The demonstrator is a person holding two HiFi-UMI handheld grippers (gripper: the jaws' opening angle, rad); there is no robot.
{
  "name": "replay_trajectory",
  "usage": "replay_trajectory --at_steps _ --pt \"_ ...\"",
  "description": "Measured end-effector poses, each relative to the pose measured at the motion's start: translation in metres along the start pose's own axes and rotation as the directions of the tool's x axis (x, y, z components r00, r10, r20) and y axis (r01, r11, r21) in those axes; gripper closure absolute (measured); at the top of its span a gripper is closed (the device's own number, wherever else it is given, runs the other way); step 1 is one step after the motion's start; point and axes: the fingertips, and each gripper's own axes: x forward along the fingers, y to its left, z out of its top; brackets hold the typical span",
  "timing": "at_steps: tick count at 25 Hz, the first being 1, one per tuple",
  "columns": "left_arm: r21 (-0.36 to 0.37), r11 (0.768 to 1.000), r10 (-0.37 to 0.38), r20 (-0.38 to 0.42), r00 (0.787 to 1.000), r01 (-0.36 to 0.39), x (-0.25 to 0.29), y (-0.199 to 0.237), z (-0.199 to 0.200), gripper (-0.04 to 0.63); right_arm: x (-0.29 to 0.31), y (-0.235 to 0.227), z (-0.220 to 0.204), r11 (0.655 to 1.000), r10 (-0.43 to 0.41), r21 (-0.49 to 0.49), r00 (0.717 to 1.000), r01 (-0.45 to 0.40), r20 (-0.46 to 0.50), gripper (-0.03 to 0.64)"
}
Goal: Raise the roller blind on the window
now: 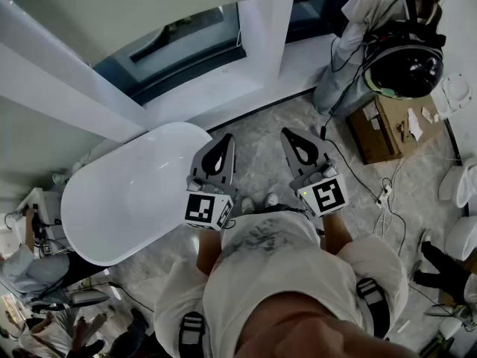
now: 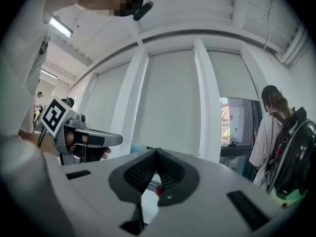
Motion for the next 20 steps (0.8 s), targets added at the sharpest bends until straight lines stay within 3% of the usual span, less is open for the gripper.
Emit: replay_trajectory --at_steps 11,20 --pt "-0.013 1.0 0.015 -0.011 1.0 -0.015 0.012 -0.014 -0.005 0.586 -0.013 -0.012 -0.01 0.998 0.007 0.066 1.0 -0.009 0.031 0.555" --pt "-0.021 0.999 0.048 -0.022 0.999 -0.049 0.02 -0.016 -0.007 0.588 -0.005 -0.024 -0.01 0.999 0.022 0.024 0.999 -0.023 0.039 0.555"
